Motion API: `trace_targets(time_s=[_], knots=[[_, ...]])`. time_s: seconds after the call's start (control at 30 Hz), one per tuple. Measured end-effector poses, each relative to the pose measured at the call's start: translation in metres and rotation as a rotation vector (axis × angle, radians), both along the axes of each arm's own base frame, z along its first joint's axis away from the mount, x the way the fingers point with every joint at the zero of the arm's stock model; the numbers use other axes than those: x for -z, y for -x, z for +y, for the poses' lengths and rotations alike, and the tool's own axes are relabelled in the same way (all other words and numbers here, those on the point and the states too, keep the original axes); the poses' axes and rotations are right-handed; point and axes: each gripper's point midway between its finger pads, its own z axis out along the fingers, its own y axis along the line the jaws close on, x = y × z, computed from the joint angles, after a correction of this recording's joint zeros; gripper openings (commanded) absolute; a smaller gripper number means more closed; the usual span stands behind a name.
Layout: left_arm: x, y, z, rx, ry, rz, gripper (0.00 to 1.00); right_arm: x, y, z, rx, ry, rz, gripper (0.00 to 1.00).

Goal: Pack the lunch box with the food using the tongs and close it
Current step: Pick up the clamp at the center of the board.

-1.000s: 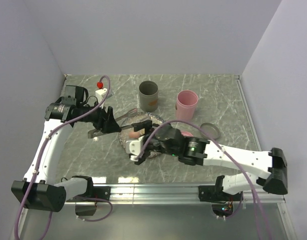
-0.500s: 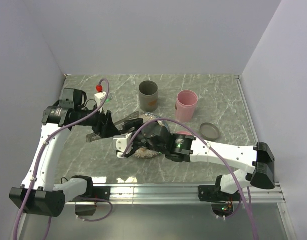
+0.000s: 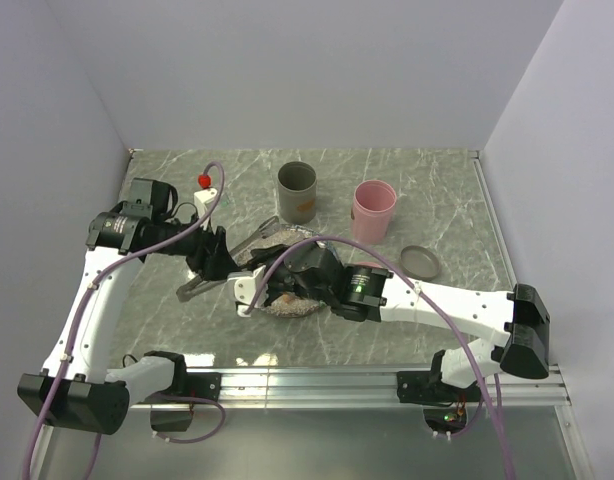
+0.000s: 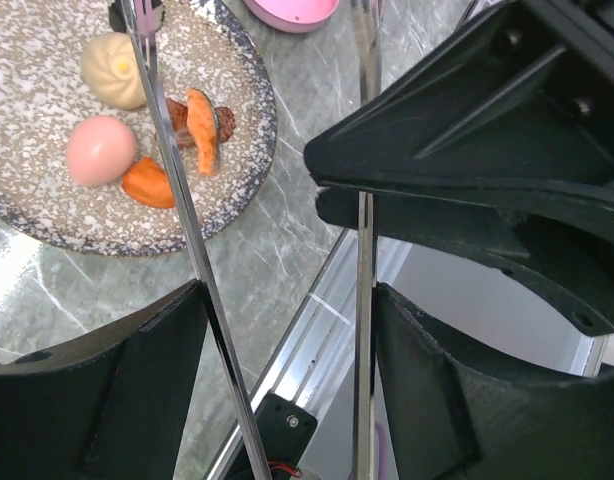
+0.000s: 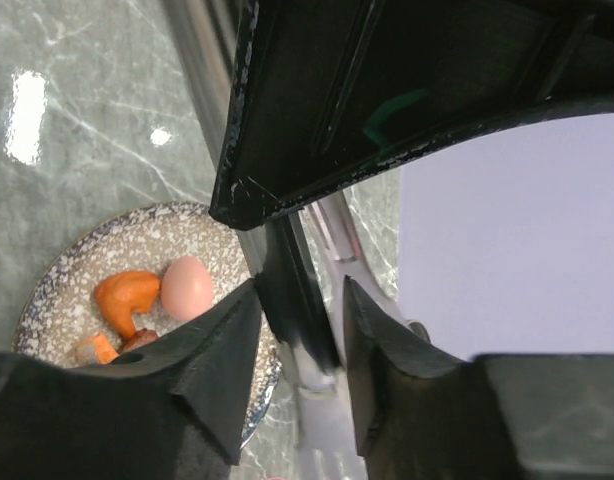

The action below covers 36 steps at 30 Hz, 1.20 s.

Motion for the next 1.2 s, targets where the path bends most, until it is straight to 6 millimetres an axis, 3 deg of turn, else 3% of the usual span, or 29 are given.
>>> trace_targets(time_s=[0.23,0.7,0.77,0.83,0.93,1.1,1.2], knots=[[0.001,0.001,-0.001,0.017,-0.005,-0.006,0.70,0.007,0.002,-0.001,-0.019,0.040,0.021,0.35],[0.007,0.002,0.001,0.043,-0.047,-0.038,0.70,0.008,0.002,0.001,-0.045,0.087,0.062,0.35],[0.007,0.002,0.002,0.046,-0.053,-0.041,0.69,0.009,0.003,0.001,-0.046,0.089,0.065,0.41],[0.009,0.002,0.003,0.043,-0.063,-0.039,0.68,0.009,0.001,0.000,-0.036,0.090,0.063,0.59],[0.011,0.001,0.005,0.032,-0.075,-0.036,0.66,0.005,-0.005,-0.002,-0.007,0.082,0.052,0.76],[0.011,-0.005,0.005,0.000,-0.079,-0.030,0.65,-0.007,-0.011,-0.011,0.041,0.058,0.028,0.85],[0.014,-0.010,0.006,-0.012,-0.087,-0.028,0.66,-0.024,-0.009,-0.029,0.076,0.017,0.021,0.88]])
